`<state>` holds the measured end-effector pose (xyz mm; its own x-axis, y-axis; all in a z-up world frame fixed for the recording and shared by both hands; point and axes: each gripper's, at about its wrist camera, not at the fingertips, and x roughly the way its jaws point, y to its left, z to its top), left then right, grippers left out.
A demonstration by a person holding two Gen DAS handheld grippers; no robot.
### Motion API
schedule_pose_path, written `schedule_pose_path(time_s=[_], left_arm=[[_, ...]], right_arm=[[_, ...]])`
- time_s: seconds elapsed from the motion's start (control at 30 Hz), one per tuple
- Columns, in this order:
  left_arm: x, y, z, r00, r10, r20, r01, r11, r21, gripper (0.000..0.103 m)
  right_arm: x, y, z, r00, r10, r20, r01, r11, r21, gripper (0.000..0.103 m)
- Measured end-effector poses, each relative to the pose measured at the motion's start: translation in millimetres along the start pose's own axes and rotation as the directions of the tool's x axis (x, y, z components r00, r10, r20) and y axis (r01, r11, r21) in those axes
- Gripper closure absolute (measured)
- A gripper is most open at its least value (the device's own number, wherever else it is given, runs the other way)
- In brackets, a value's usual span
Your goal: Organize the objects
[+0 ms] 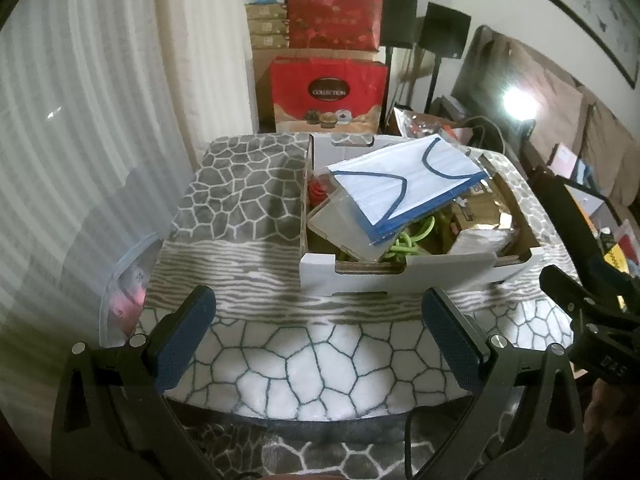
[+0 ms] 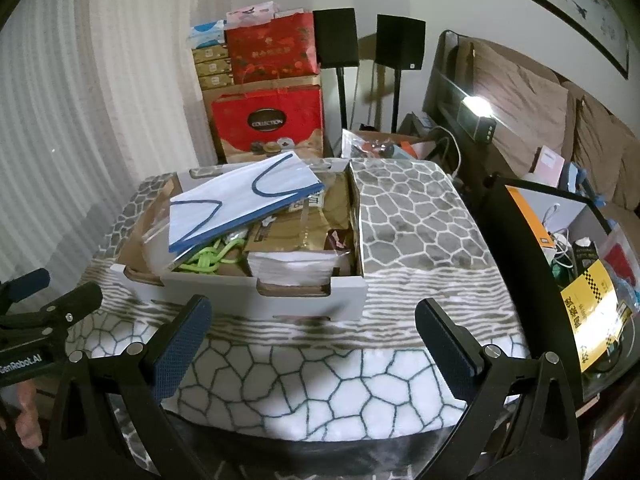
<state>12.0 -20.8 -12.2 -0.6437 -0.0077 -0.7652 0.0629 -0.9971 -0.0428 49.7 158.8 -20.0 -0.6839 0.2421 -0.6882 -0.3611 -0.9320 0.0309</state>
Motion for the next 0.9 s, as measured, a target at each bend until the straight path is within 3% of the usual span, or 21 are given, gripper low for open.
schedule_pose_path(time_s=[0.9], left_arm=[[1.8,0.1,-1.6,1.0,0.002,-0.005,-0.002,1.0,0.003,0.0]], right_arm=[[-0.3,1.2,0.6,1.0,0.006,-0.004,-0.006,1.0,0.003,0.001]])
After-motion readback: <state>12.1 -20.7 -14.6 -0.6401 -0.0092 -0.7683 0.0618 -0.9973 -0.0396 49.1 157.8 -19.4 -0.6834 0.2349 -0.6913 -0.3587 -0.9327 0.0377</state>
